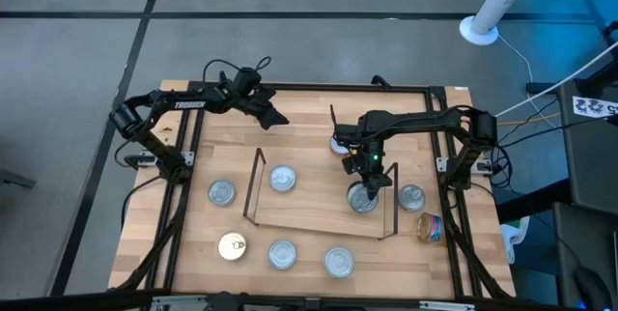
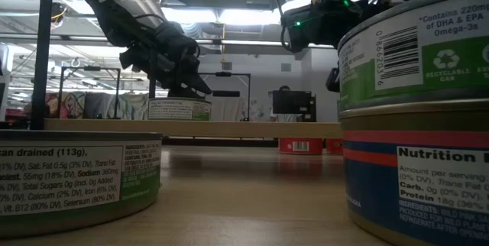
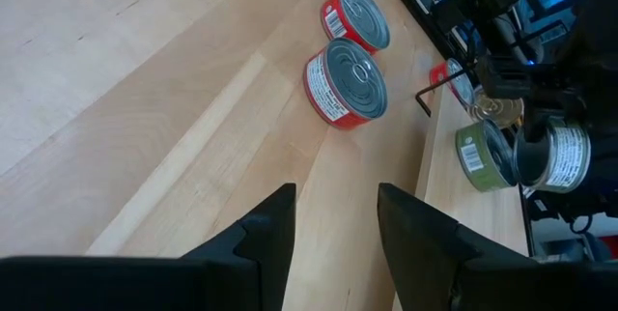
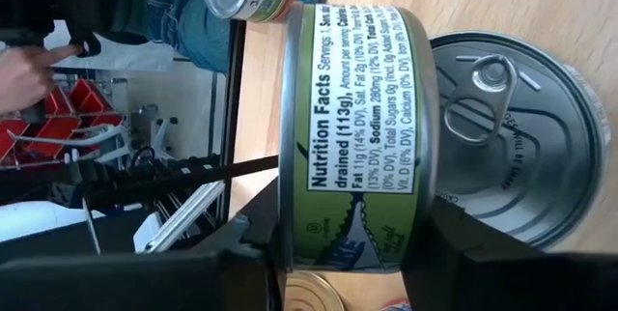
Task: Stack canned seafood by type on shelf
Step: Stack the green tuna can on top of the green tuna can on the shelf
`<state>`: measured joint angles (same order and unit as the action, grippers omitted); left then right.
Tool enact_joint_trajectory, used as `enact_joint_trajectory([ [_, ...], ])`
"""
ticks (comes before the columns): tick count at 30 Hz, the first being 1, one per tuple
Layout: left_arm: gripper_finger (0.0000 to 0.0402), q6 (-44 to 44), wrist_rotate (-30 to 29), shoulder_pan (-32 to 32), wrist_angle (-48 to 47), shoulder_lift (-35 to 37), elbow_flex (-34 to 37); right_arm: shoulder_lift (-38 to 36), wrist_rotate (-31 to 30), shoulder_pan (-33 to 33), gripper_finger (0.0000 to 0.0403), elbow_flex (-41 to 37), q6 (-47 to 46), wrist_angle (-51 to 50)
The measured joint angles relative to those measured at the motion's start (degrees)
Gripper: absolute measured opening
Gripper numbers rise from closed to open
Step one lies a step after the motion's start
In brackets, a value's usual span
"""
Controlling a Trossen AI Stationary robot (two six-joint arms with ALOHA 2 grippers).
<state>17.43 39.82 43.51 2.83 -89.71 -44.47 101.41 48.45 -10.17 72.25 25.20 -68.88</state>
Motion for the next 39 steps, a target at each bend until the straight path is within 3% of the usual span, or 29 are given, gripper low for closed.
enact_joint_trajectory([
  [14,0.0143,-0.07,0.01,0.0,0.0,0.0,0.0,-0.2,-4.02,0.09,0.0137,0.07,-2.43,-0.33],
  [26,0.0143,-0.09,-0.01,0.0,0.0,0.0,0.02,0.04,-15.73,0.02,0.0187,-0.04,-3.11,-0.07],
  [39,0.0143,-0.09,-0.01,0.0,0.0,0.0,0.02,0.04,-14.38,0.03,0.0128,-0.04,-3.61,-0.15],
])
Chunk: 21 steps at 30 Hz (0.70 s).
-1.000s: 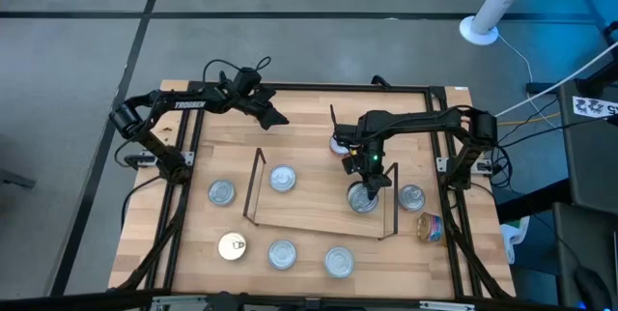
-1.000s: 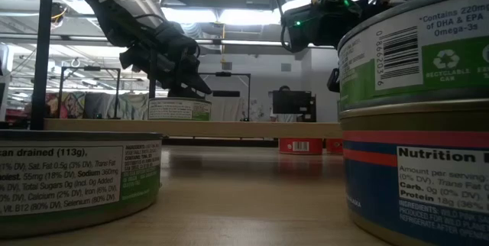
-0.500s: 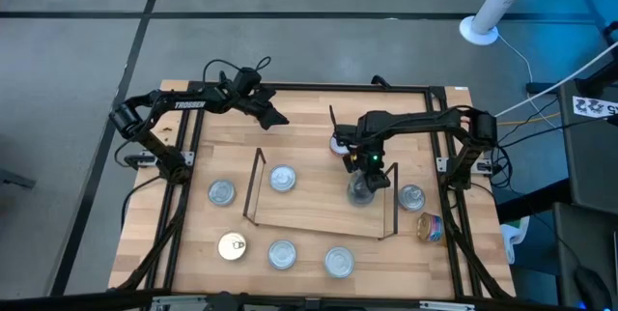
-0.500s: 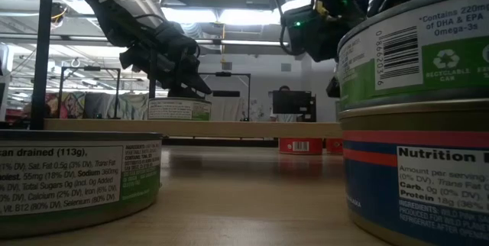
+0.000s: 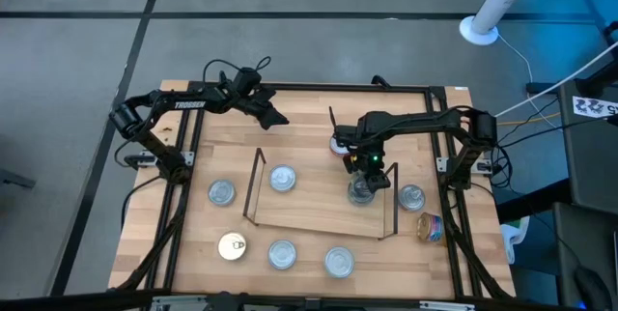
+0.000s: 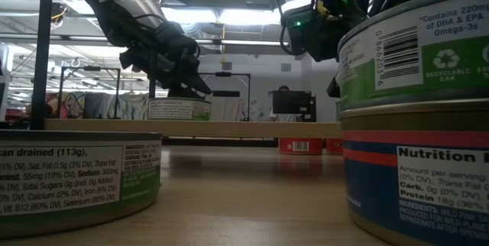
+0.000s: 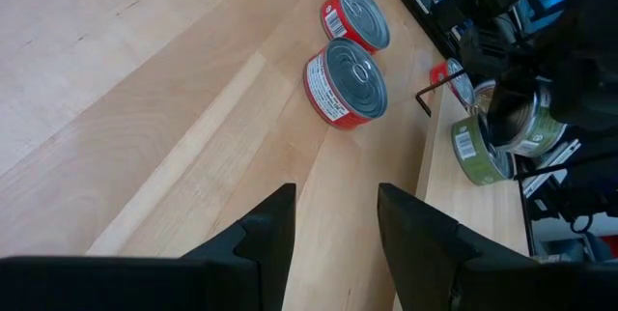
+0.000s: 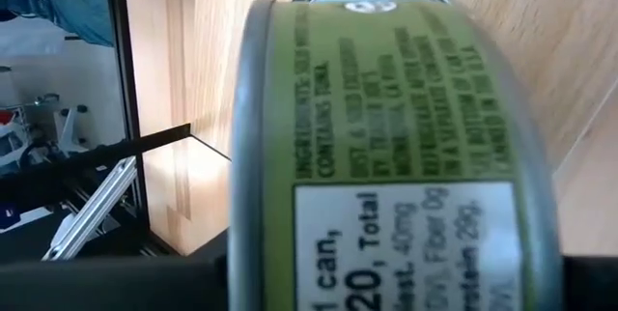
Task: Stack canned seafood by type on shelf
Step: Stack the green tuna can on top of the green tuna can on the shelf
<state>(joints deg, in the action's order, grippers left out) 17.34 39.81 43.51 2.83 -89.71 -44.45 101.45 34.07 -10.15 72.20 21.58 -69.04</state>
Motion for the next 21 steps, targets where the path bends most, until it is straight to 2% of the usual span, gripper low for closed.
enact_joint_trajectory([
  [4,0.0143,0.0,0.0,0.0,0.0,0.0,0.0,-0.02,-1.06,0.04,0.0136,0.02,-0.49,-0.04],
  [17,0.0143,0.0,0.0,-0.01,0.0,0.0,0.0,-0.02,-0.74,0.08,0.0221,0.02,-0.81,0.22],
  [21,0.0143,-0.11,0.0,-0.02,0.0,0.0,0.0,-0.07,-1.45,0.05,0.0235,0.05,-0.79,0.12],
])
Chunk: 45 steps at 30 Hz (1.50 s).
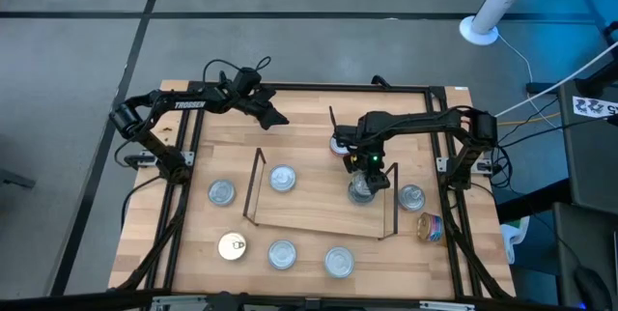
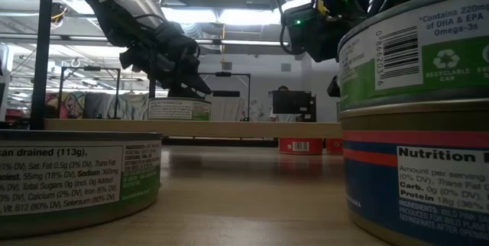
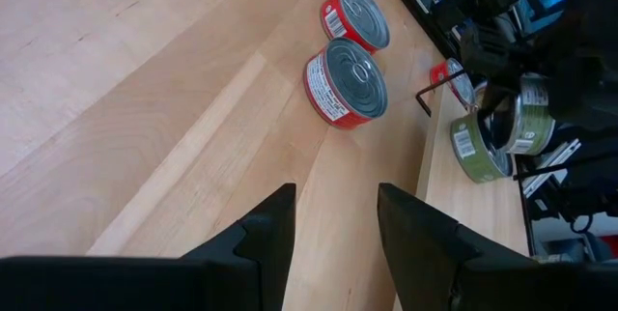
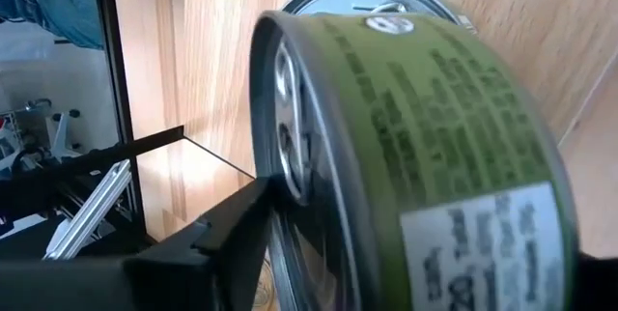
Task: Stack canned seafood by type on shelf
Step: Stack the green tuna can on top of the green tuna can on the shelf
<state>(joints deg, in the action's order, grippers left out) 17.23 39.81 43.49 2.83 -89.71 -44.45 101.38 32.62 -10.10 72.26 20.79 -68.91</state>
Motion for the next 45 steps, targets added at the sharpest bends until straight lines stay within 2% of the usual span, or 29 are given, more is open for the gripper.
enact_joint_trajectory([
  [7,0.0143,-0.96,0.0,0.0,0.0,0.0,0.0,0.0,1.44,0.01,0.0238,-0.01,-0.2,-0.21],
  [13,0.0143,-0.96,0.0,0.01,0.0,0.0,0.0,0.0,1.42,0.24,0.0238,-0.01,-3.84,-0.12],
  [23,0.0143,-0.98,0.0,0.02,-0.01,0.0,0.0,-0.06,-1.3,3.87,0.0238,0.08,-1.08,-0.19],
  [36,0.0143,-0.98,0.0,0.02,0.0,0.0,0.0,-0.04,-1.66,4.14,0.0238,0.03,-1.04,-0.02],
  [45,0.0143,-1.36,0.0,0.02,0.0,0.0,0.0,-0.04,-1.8,4.14,0.0262,0.03,-1.04,0.01],
])
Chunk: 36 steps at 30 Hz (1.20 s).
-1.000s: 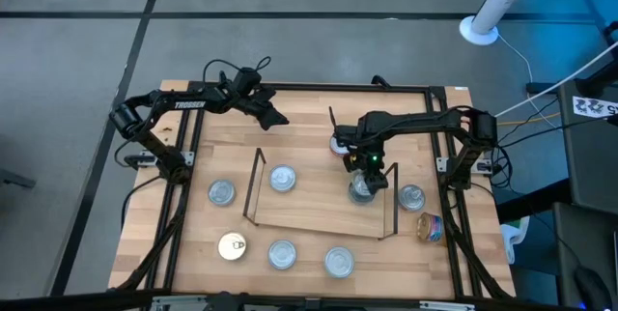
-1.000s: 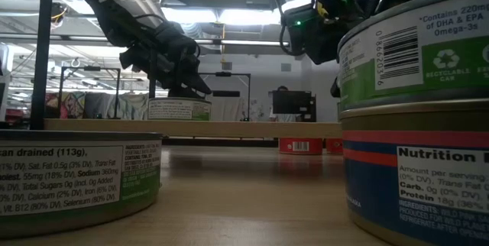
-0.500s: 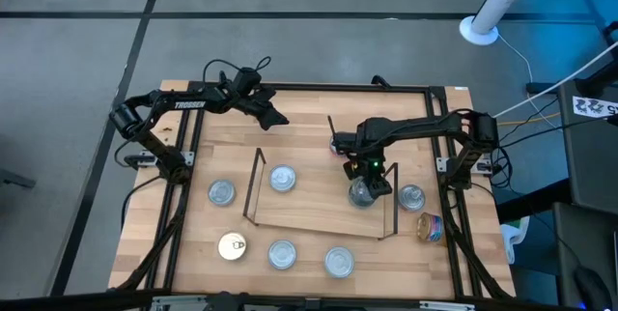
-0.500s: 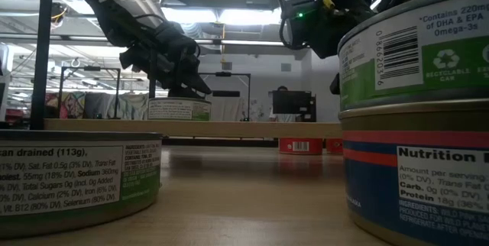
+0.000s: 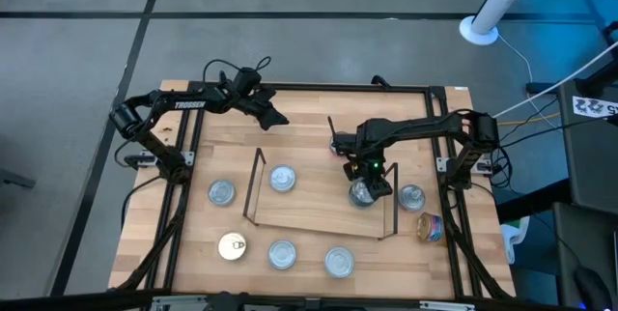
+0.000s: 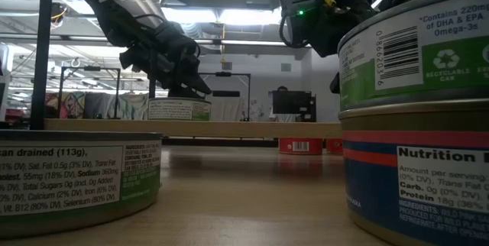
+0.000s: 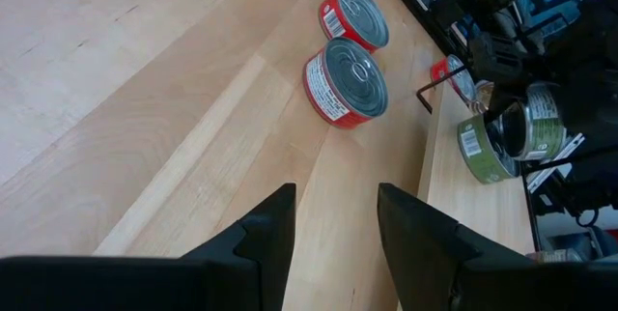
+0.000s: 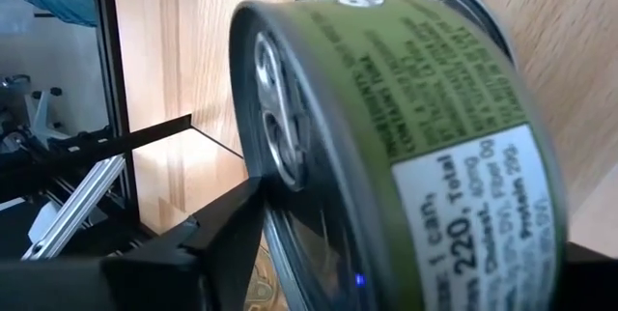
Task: Stack canned seafood by type on shelf
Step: Stack the green tuna can on top of the green tuna can on the shelf
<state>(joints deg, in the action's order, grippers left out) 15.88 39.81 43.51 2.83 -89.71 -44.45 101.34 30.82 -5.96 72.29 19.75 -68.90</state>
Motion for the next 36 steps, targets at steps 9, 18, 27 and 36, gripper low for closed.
enact_joint_trajectory([
  [9,0.0143,-0.02,0.0,-0.02,-0.01,0.0,0.0,0.06,-0.35,-0.02,0.0274,0.73,0.47,-0.15],
  [18,0.0143,0.05,0.0,-0.01,-0.02,0.0,0.0,0.24,-3.52,-0.07,0.0269,5.56,-0.02,0.09],
  [27,0.0143,0.09,0.0,-0.02,-0.04,0.0,0.0,0.26,-6.04,-0.07,0.0269,5.57,-0.05,-2.57],
  [36,0.0143,0.26,0.0,0.0,-0.06,0.0,0.0,0.2,-4.08,-0.02,0.0269,5.57,0.15,-1.04],
])
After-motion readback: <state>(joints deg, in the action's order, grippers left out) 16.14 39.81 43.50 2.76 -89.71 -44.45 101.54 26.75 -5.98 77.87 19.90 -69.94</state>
